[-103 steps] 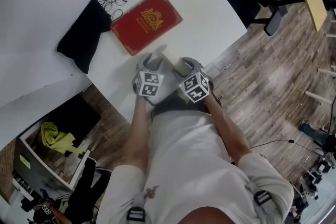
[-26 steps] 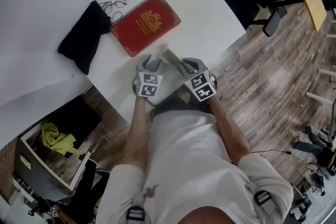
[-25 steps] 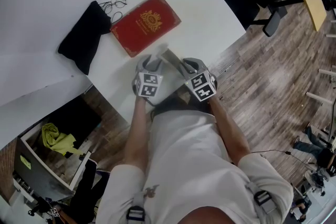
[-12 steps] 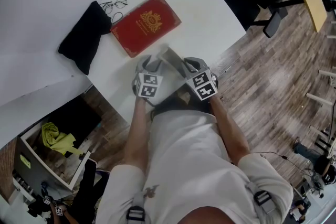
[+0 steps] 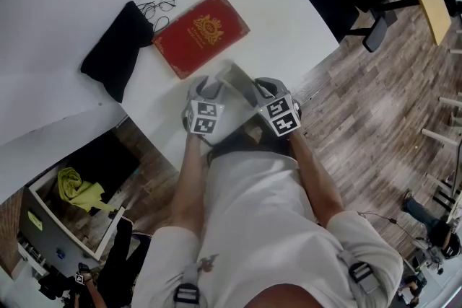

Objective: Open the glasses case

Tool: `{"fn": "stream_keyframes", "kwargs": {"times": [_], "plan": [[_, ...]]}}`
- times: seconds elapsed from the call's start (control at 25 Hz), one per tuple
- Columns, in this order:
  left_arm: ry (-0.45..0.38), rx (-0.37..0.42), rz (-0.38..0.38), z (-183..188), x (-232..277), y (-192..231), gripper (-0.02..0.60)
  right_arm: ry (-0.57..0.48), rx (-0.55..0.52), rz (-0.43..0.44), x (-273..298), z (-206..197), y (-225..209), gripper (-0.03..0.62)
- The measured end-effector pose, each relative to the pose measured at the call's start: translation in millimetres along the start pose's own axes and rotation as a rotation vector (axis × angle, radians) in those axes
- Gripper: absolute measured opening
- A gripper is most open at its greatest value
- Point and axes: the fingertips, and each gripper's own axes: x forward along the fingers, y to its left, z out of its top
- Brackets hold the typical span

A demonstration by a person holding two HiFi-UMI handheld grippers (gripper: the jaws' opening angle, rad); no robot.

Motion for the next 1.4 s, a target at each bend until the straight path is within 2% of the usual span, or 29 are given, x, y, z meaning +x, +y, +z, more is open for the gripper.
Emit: {"fn": "stream_keyframes", "kwargs": {"times": [1.4], "plan": [[0.011,0.002,0.002,-2.4,0.2,-0.3,0.207,0.012,0.007,-0.062,2.0,-8.5,-16.8,0.023]]}}
